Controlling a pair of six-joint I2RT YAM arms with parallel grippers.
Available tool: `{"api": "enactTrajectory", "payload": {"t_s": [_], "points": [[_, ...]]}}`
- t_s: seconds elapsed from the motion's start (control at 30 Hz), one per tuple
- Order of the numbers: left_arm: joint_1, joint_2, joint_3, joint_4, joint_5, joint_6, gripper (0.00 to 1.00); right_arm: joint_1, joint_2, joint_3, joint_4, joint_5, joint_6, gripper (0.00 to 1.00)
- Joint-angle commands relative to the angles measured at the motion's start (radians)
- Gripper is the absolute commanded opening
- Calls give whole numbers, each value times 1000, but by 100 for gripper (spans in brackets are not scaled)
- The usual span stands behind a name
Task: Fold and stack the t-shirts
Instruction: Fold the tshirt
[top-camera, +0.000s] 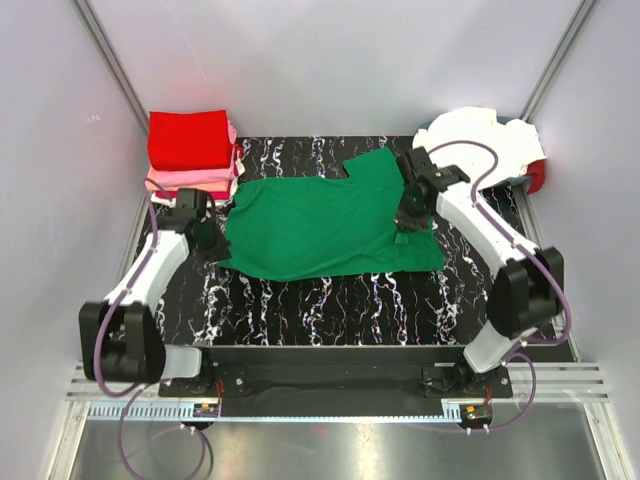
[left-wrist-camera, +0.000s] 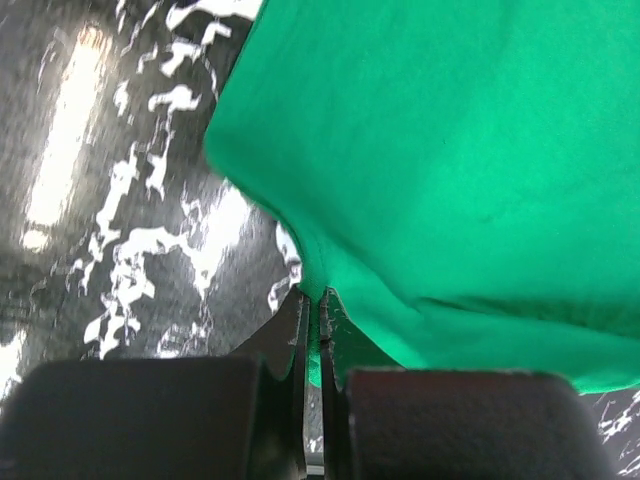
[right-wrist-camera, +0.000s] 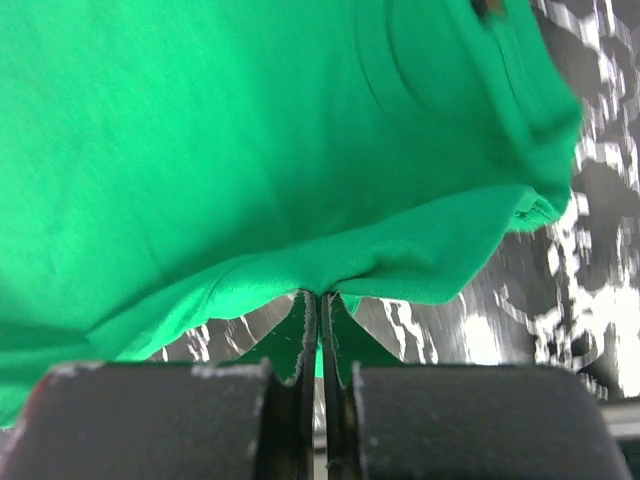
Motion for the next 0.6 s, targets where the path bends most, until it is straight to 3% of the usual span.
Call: {"api": "enactTrajectory", "payload": {"t_s": [0.0, 0.23, 0.57], "points": [[16, 75, 73, 30, 31, 51, 0, -24, 86, 131, 20, 14, -107, 0], [48, 250, 151, 39, 29, 79, 0, -62, 234, 278, 12, 27, -133, 0], [51, 394, 269, 10, -15, 102, 0, -94, 348, 353, 9, 5, -149, 0]]}}
